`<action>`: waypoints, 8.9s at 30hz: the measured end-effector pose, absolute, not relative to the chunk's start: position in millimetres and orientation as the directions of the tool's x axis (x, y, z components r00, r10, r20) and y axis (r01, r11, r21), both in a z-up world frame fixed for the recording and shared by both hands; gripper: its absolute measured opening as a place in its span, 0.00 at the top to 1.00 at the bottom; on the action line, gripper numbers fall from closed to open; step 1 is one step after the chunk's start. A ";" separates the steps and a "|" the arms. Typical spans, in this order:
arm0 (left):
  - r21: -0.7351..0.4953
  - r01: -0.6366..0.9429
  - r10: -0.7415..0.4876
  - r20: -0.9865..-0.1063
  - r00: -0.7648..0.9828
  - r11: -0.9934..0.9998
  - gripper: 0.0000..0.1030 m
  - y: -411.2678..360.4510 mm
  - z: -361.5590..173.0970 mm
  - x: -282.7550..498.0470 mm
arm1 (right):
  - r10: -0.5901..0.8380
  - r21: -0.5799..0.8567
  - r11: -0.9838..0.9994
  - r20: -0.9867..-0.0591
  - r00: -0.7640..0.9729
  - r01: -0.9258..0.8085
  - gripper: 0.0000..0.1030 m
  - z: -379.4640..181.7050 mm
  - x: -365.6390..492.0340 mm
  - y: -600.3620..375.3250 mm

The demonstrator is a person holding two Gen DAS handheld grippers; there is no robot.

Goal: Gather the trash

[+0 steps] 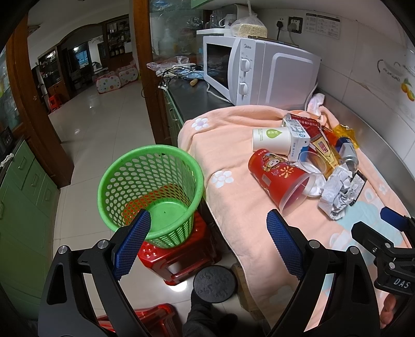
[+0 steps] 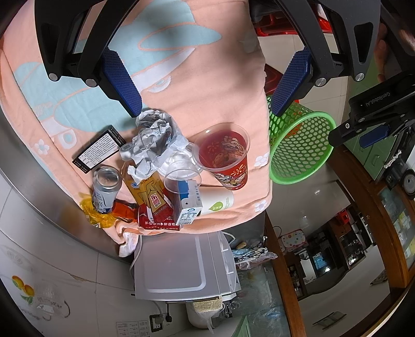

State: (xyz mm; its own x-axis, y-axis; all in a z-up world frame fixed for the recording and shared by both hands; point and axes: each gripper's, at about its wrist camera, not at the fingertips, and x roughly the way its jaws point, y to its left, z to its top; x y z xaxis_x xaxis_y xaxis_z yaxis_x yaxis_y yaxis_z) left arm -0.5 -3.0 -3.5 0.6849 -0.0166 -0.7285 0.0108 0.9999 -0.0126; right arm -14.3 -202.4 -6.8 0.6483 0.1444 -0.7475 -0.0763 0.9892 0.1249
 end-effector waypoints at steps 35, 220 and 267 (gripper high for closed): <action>-0.046 0.127 -0.115 -0.781 0.614 0.991 0.13 -65.7 -2.0 77.9 | 0.122 0.144 0.989 -0.749 0.651 -0.019 0.07 -12.9 23.8 -252.3; -0.106 0.483 -0.276 -0.914 0.296 0.869 0.22 -157.5 -51.6 152.4 | 0.093 0.298 0.922 -0.789 0.607 0.246 0.30 -65.3 10.1 -305.6; -0.099 0.506 -0.284 -0.910 0.303 0.857 0.22 -203.7 -42.7 205.5 | 0.205 0.408 0.860 -0.826 0.525 0.306 0.30 -78.6 171.8 -428.5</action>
State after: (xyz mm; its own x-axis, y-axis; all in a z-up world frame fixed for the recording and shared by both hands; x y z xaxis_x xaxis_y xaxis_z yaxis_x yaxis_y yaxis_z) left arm 205.5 -203.7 -42.7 0.3026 -0.2842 -0.9098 0.5059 0.8568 -0.0994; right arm 171.8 -428.5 -78.6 0.5254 0.2047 -0.8258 0.3061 0.8601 0.4080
